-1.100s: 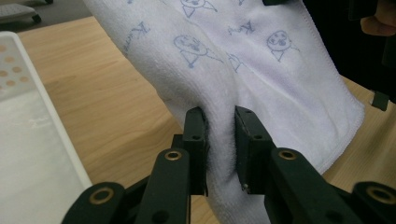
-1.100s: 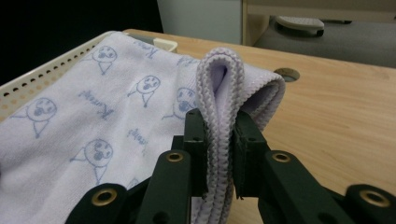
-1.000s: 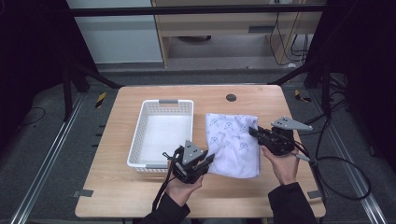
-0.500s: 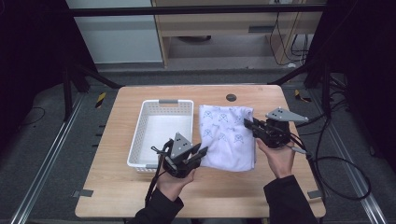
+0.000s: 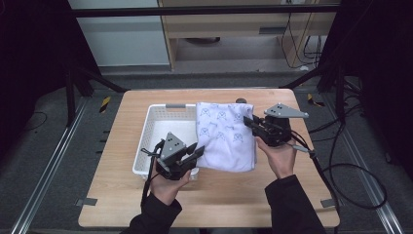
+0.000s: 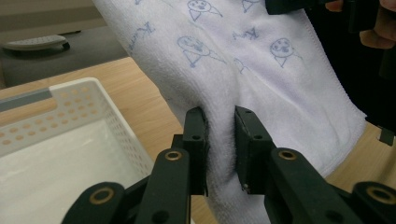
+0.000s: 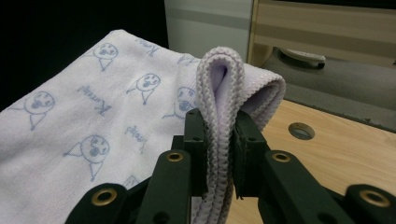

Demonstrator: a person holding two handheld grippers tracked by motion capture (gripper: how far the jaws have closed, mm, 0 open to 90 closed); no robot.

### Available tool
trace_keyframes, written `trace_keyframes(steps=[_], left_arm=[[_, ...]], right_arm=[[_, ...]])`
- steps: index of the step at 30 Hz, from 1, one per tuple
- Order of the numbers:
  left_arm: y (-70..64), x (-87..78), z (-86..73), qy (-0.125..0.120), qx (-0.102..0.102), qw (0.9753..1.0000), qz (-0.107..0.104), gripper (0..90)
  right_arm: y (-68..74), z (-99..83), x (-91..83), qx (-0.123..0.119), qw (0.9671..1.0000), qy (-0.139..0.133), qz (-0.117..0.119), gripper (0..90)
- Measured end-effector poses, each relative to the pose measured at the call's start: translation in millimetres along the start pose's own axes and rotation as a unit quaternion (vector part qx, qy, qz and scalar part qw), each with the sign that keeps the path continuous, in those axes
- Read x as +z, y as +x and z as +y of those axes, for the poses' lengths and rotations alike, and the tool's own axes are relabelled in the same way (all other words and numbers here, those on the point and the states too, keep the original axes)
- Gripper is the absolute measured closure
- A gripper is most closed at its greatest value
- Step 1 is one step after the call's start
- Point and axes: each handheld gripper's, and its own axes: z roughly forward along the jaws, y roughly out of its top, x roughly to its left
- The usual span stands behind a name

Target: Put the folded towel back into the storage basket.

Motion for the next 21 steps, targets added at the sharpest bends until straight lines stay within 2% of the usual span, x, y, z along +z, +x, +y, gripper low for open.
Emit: trace_keyframes(steps=[21], left_arm=[[36.8,-24.1,0.9,-0.020,-0.017,0.9993,0.027,75.0]], right_arm=[[26.5,22.4,33.2,-0.005,0.9999,-0.008,0.011,78.7]])
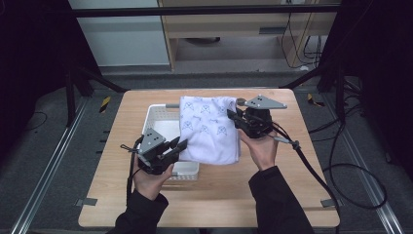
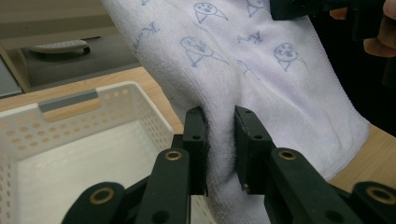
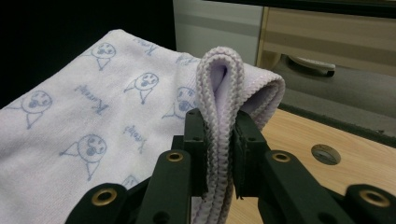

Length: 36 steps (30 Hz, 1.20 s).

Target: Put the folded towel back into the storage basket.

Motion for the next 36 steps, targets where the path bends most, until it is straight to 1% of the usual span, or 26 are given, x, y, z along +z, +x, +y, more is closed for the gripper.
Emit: trace_keyframes(steps=[3,4,5,7,9,11,21,22,23,24,27,31,34,35,36], left_arm=[[6.3,-5.1,-0.3,-0.003,-0.003,1.0000,0.005,75.0],[6.3,-5.1,-0.3,-0.003,-0.003,1.0000,0.005,75.0],[8.7,-6.7,-0.6,-0.003,-0.005,1.0000,0.007,75.0],[12.4,-9.2,-1.3,-0.003,-0.008,0.9999,0.011,75.0],[15.8,-11.4,-1.9,-0.004,-0.010,0.9999,0.012,75.0],[19.4,-13.8,-3.0,-0.004,-0.012,0.9998,0.016,75.0],[30.3,-23.8,-4.8,-0.013,-0.020,0.9994,0.024,75.0],[31.6,-25.0,-5.0,-0.013,-0.019,0.9994,0.025,75.0],[34.4,-27.2,-5.7,-0.015,-0.024,0.9992,0.027,75.1],[34.4,-27.2,-5.7,-0.015,-0.024,0.9992,0.027,75.0],[39.3,-31.3,-7.0,-0.016,-0.026,0.9990,0.031,75.1],[46.3,-36.5,-9.4,-0.016,-0.031,0.9987,0.038,75.1],[50.8,-39.5,-11.1,-0.015,-0.034,0.9984,0.043,75.0],[54.2,-41.9,-12.1,-0.016,-0.038,0.9981,0.046,75.1],[54.2,-41.9,-12.1,-0.016,-0.038,0.9981,0.046,75.0]], right_arm=[[4.9,2.9,7.9,-0.003,1.0000,-0.001,0.003,78.7],[4.9,2.9,7.9,-0.003,1.0000,-0.001,0.003,78.7],[8.4,3.7,11.6,-0.003,1.0000,-0.001,0.005,78.7],[9.7,4.0,12.9,-0.004,1.0000,0.000,0.006,78.7],[11.3,3.7,17.1,0.002,0.9999,-0.002,0.011,78.7],[15.0,3.6,21.6,-0.003,0.9999,0.000,0.012,78.7],[25.3,8.8,31.7,-0.006,0.9998,-0.005,0.020,78.7],[26.7,9.7,33.1,-0.005,0.9997,-0.006,0.021,78.7],[30.0,11.2,35.9,-0.009,0.9997,-0.007,0.022,78.7],[30.0,11.2,35.9,-0.009,0.9997,-0.007,0.022,78.7],[36.0,13.9,41.8,-0.012,0.9995,-0.009,0.027,78.7],[40.6,16.3,46.8,-0.014,0.9994,-0.008,0.030,78.7],[45.8,18.3,52.6,-0.013,0.9992,-0.010,0.035,78.7],[48.3,19.0,56.2,-0.013,0.9992,-0.009,0.038,78.7],[49.6,19.3,58.3,-0.013,0.9991,-0.009,0.039,78.7]])
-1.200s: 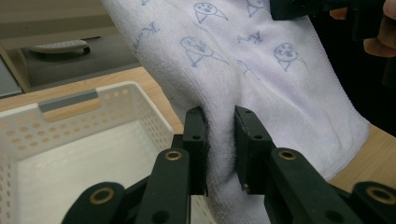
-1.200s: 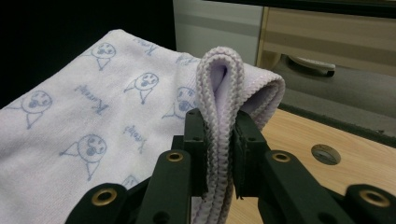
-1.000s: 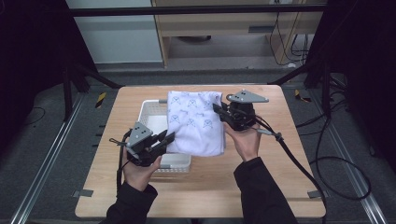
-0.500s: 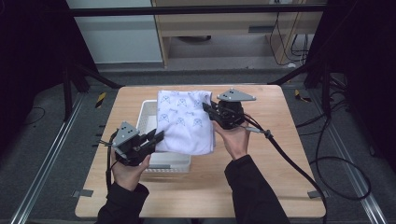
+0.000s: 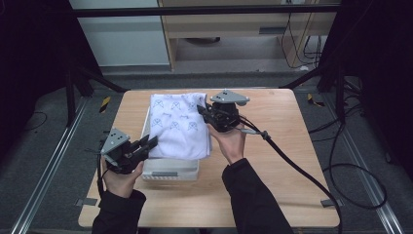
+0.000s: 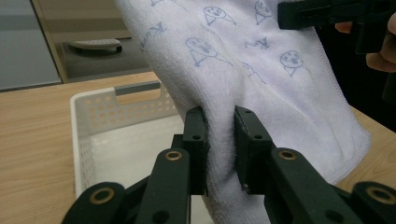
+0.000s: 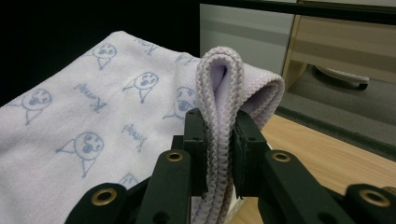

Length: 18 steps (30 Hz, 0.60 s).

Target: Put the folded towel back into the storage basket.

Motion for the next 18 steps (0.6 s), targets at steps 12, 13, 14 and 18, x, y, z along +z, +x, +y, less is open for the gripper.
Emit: trace_keyframes(steps=[12,13,14,18], left_arm=[[21.7,-8.4,-7.8,0.008,-0.011,0.9998,0.017,75.0],[23.7,-8.1,-8.8,0.010,-0.012,0.9997,0.018,75.0],[25.1,-7.5,-9.6,0.012,-0.013,0.9997,0.019,75.0],[31.1,-2.6,-15.0,0.023,-0.016,0.9993,0.025,75.0]], right_arm=[[15.3,2.0,22.9,-0.005,0.9999,0.007,0.010,78.6],[16.2,1.3,25.2,-0.004,0.9999,0.009,0.010,78.6],[16.8,0.5,27.4,-0.005,0.9999,0.010,0.011,78.6],[18.6,-2.7,34.9,-0.005,0.9998,0.017,0.011,78.6]])
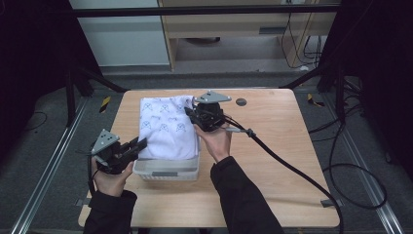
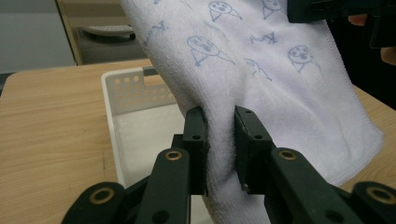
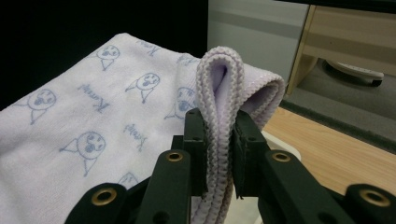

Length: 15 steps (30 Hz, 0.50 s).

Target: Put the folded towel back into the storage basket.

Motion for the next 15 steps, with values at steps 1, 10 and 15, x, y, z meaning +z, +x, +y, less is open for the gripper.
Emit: trace_keyframes(steps=[1,10,15], left_arm=[[1.3,1.5,-1.0,0.002,0.000,1.0000,0.001,75.0],[8.7,11.5,-9.2,0.019,-0.004,0.9997,0.015,75.0],[12.6,19.9,-14.6,0.033,-0.004,0.9992,0.023,75.0]], right_arm=[[-0.1,-1.0,1.9,0.000,1.0000,0.002,0.000,78.6],[-0.6,-11.5,19.7,0.006,0.9999,0.015,-0.003,78.6],[-0.8,-17.8,29.0,0.005,0.9997,0.024,-0.006,78.6]])
